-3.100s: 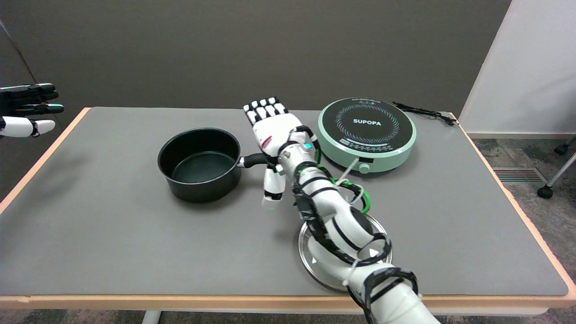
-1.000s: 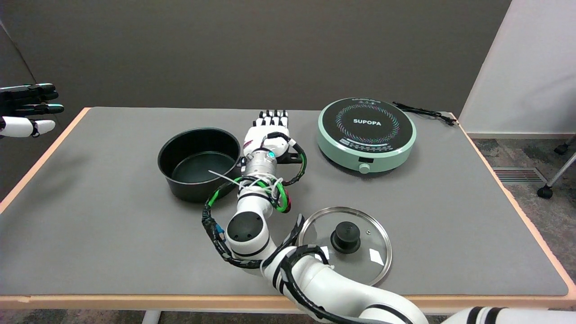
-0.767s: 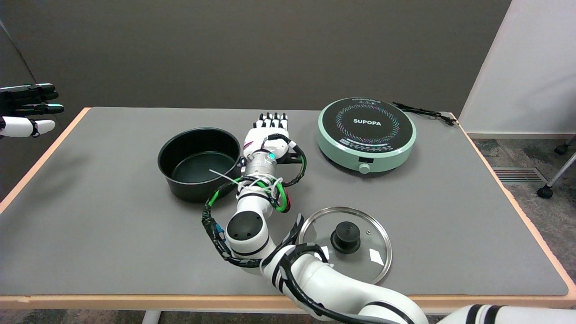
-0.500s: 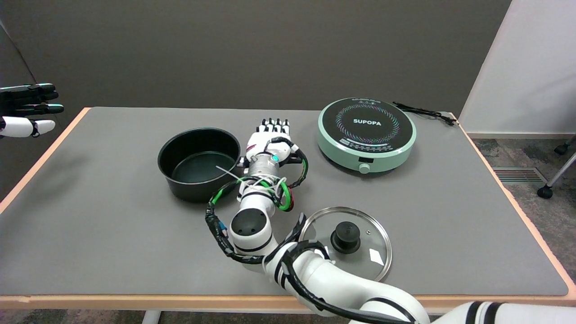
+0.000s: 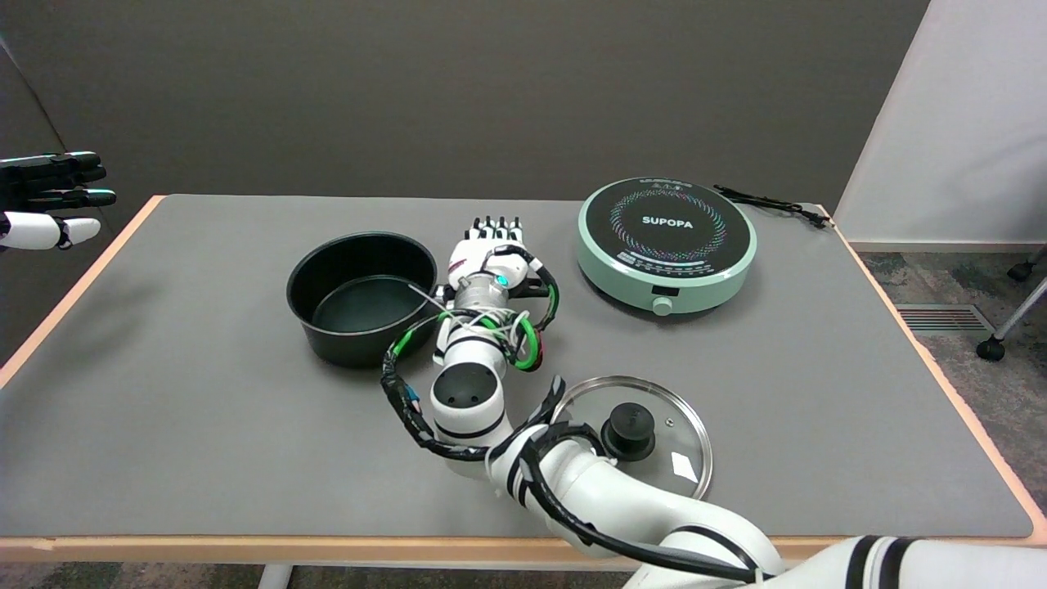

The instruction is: Pick up the pot.

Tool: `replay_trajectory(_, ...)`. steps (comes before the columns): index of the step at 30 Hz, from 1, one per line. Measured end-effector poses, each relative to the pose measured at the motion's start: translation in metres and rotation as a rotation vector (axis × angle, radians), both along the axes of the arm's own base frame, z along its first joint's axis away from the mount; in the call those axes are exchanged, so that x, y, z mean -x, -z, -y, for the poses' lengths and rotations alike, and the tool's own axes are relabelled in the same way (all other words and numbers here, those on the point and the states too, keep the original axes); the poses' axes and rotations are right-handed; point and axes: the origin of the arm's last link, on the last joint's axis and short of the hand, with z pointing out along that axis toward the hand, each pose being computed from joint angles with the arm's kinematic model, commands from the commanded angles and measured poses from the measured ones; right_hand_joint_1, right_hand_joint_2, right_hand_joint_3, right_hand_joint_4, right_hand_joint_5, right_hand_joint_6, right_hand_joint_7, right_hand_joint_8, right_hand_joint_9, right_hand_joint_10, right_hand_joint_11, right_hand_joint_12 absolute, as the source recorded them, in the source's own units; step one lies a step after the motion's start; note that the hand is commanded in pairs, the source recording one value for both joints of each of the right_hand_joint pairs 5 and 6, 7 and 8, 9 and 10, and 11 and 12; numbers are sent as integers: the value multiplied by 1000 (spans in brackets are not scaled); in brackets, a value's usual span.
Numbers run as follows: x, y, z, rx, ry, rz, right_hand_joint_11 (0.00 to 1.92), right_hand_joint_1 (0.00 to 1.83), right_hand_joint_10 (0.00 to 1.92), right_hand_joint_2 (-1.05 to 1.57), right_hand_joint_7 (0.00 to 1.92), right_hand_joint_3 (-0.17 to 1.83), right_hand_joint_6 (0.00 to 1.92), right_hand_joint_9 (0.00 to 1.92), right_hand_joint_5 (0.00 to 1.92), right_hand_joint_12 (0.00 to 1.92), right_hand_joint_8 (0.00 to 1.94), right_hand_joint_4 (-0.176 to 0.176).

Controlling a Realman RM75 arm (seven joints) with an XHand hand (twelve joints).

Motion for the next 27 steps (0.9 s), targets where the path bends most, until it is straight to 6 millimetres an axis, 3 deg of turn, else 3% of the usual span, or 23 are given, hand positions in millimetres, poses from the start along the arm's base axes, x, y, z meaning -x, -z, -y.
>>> replay_trajectory(5,-1,0,3,-21,10,-6,25,1226,25,-560,25,898,25,25,25,25,25,-65)
replay_trajectory(27,-4,-6,7,-74,78,-33,21,1205,21,-552,21,875,21,21,21,21,21,-53)
